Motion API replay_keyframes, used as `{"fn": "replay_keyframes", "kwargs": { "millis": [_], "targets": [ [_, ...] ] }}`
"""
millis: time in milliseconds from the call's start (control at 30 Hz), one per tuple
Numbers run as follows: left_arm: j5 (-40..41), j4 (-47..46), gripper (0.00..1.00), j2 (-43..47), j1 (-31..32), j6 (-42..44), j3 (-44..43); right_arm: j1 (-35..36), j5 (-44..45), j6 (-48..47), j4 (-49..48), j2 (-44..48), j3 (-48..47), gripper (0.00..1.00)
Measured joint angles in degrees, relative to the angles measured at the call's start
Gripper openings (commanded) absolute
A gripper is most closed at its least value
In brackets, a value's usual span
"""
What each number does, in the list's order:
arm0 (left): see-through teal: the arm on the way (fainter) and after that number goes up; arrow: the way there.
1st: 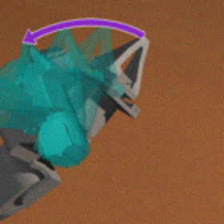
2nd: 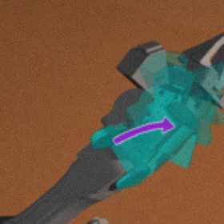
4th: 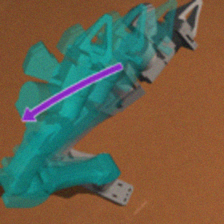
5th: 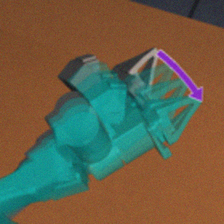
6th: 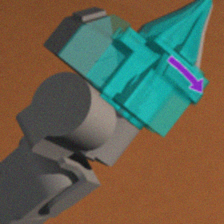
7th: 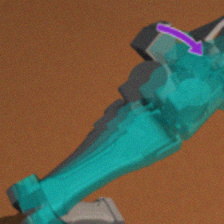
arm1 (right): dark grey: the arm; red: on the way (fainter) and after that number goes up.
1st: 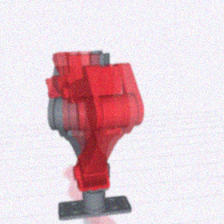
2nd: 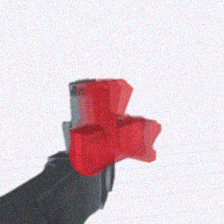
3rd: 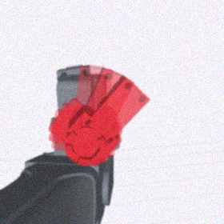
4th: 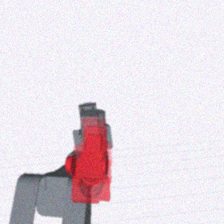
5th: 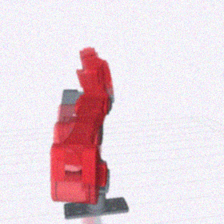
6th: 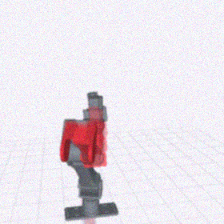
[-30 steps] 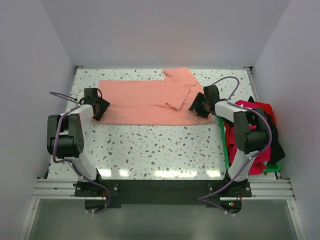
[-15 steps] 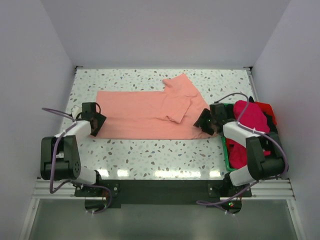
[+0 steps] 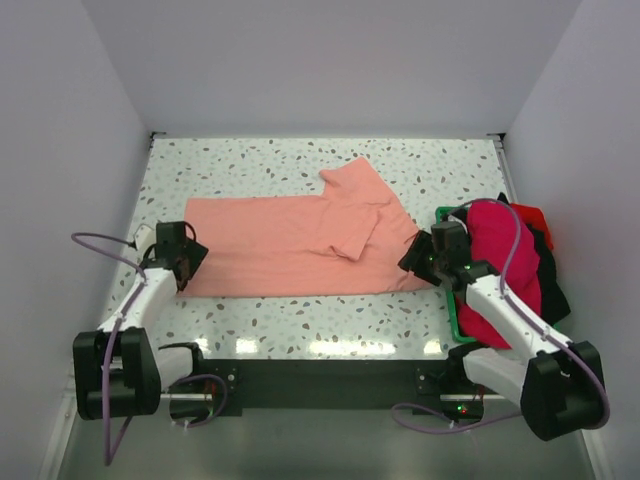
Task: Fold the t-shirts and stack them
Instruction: Fold the tshirt
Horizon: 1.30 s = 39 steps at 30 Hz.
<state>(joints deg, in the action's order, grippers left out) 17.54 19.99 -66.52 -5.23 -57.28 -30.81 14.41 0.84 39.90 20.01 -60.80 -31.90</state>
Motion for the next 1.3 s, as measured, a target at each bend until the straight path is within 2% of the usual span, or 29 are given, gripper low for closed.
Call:
{"fn": "replay_keyframes", "kwargs": {
  "millis": [133,333,467,800,1300],
  "targets": [
    [-2.84,0.00,0.74,1.53,0.00,2.95,-3.76,6.23,1.44,-0.66,-0.33,-2.97,-6.16,0.52],
    [-7.87,-1.16,0.74,3.10,0.00,6.14,-9.29,14.99,2.73,-0.42,-4.72,-15.12,-12.11,0.56],
    [-10.23,-1.49,0.74,3.28,0.00,7.45,-10.80,18.18,2.93,0.04,-5.92,-23.78,-14.97,0.60],
    [-12.39,-2.38,0.74,2.69,0.00,8.92,-13.62,18.40,2.89,1.29,-9.49,-35.78,-23.89,0.59],
    [-12.90,-5.09,0.74,-5.62,0.00,8.92,-16.98,18.43,0.66,0.94,-11.93,-49.57,-41.03,0.59]
  ]
}}
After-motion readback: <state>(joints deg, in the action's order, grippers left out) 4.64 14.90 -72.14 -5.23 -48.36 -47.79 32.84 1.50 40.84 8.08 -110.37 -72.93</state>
